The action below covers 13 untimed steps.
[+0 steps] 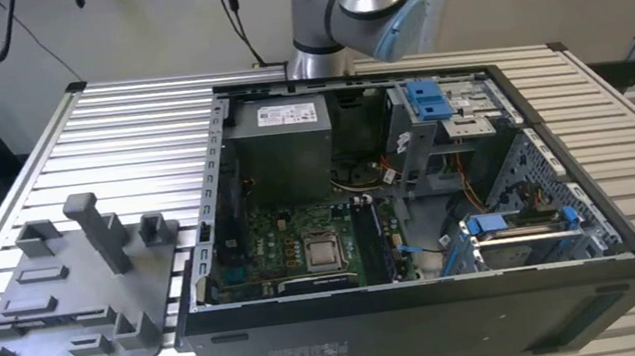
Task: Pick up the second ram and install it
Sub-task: 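Pick up the second ram and move it above second insertion slot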
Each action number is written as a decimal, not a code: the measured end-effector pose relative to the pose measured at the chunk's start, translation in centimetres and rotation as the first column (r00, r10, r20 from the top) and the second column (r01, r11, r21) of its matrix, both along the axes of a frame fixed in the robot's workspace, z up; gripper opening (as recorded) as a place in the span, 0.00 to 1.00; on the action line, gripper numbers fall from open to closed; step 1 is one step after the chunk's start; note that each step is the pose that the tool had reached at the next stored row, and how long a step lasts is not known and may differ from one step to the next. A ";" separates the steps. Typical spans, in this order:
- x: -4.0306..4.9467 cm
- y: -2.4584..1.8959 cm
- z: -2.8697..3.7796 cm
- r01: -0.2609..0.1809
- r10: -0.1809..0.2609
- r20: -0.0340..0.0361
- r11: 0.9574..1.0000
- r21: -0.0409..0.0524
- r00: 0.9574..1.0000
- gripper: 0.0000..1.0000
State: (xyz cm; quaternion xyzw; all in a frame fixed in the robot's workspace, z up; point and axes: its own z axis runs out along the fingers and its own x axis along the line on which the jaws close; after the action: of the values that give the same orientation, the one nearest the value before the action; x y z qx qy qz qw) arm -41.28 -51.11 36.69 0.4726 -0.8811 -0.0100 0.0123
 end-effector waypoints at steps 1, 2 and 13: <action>0.00 0.00 0.00 -0.018 0.018 0.000 1.000 0.000 1.000 0.11; 0.00 0.00 0.00 -0.036 0.036 0.000 0.999 -0.001 0.999 0.11; -0.18 0.01 -0.06 -0.193 0.193 0.003 0.981 -0.001 0.981 0.11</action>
State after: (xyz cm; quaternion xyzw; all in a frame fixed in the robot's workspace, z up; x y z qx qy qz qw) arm -41.45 -51.11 36.64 0.5560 -0.8311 -0.0074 0.0120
